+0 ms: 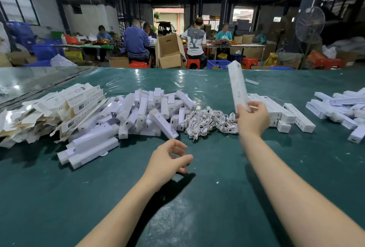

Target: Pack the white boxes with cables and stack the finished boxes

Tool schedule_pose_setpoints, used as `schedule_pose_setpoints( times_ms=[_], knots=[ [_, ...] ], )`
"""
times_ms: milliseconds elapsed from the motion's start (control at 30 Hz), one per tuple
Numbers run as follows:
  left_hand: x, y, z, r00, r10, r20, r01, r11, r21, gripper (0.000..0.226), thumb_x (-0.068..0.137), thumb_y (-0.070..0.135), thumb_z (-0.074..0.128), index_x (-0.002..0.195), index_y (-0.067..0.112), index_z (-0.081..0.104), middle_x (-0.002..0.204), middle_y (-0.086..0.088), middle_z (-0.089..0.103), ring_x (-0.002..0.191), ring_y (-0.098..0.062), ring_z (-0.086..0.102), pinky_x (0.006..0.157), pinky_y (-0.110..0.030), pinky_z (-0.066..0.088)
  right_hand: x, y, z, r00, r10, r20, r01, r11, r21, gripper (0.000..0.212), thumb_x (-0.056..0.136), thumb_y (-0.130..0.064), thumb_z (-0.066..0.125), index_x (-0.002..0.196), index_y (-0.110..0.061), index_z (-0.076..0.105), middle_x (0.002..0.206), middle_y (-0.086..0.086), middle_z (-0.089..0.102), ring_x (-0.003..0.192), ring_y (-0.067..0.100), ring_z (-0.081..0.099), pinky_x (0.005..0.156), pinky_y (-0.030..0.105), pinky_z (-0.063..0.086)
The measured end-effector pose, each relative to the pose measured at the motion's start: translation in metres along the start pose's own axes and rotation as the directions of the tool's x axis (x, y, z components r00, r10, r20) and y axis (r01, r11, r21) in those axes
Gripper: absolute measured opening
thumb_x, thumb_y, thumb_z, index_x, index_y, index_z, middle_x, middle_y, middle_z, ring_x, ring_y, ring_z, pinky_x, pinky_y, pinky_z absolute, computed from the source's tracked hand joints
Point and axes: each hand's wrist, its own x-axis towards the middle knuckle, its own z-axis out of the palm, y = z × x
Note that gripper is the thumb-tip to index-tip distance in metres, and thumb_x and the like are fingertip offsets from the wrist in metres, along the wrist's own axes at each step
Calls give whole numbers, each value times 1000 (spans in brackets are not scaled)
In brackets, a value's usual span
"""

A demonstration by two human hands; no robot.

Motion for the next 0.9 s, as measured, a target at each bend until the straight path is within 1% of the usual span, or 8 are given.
schedule_pose_setpoints(
  times_ms=[167, 300, 367, 467, 567, 700, 800, 900],
  knots=[
    [1, 2, 4, 1000, -5, -15, 6, 1000, 21, 12, 75, 5, 69, 78, 14, 61, 75, -5, 61, 48, -10, 55, 61, -33, 58, 60, 10, -23, 979, 52, -196, -99, 966, -239, 26, 80, -7, 59, 105, -5, 62, 109, 14, 65, 100, 34, 60, 81, 35, 46],
    [2, 2, 6, 1000, 14, -3, -14, 999, 30, 16, 75, 0, 68, 73, 14, 60, 66, -2, 56, 48, -8, 51, 50, -20, 49, 74, 17, -34, 992, 127, 22, -104, 890, -444, 52, 83, -5, 61, 133, -9, 47, 136, 15, 46, 119, 32, 47, 95, 33, 38],
    [2, 2, 6, 1000, 15, 4, -15, 999, 35, 18, 76, -2, 66, 72, 14, 59, 63, 0, 56, 49, -9, 50, 49, -19, 48, 67, 19, -36, 989, 135, 64, -92, 889, -449, 58, 83, -4, 59, 137, -13, 40, 143, 14, 34, 119, 30, 46, 91, 29, 36],
    [2, 3, 7, 1000, 16, 10, -16, 999, 39, 17, 76, -3, 65, 72, 13, 59, 64, 0, 58, 52, -12, 51, 49, -20, 48, 36, 19, -31, 991, 137, -5, -131, 941, -312, 47, 83, -1, 53, 129, -12, 46, 139, 15, 32, 108, 30, 50, 86, 27, 36],
    [2, 3, 7, 1000, 25, 13, -25, 998, 57, 16, 77, -3, 62, 71, 12, 60, 64, 0, 58, 49, -7, 51, 50, -20, 49, -6, 25, -20, 990, 130, 48, -114, 960, -255, 36, 81, 0, 53, 117, -9, 55, 128, 17, 43, 91, 24, 47, 80, 26, 32],
    [-1, 4, 5, 997, 75, 0, -74, 992, 105, 22, 79, -2, 59, 68, 18, 60, 60, 4, 57, 46, -3, 49, 49, -21, 49, -54, 36, -14, 948, 1, 318, 85, 963, -254, 22, 77, 5, 53, 92, -9, 63, 100, 13, 63, 81, 19, 51, 70, 22, 32],
    [-2, 3, -5, 968, 249, -41, -209, 883, 420, 24, 77, 7, 60, 65, 28, 56, 60, 16, 59, 56, -1, 54, 63, -21, 48, -65, 33, -18, 841, -22, 540, 220, 926, -305, 22, 76, 1, 57, 72, -20, 62, 73, -2, 63, 76, 17, 56, 64, 21, 32],
    [0, 9, -26, 901, 410, -139, -253, 759, 600, 15, 76, 9, 60, 74, 24, 62, 71, 14, 61, 73, -10, 59, 70, -27, 48, -68, 30, -21, 739, -3, 674, 343, 862, -372, 23, 77, -5, 59, 67, -26, 61, 67, -9, 61, 73, 12, 57, 63, 22, 33]
  ],
)
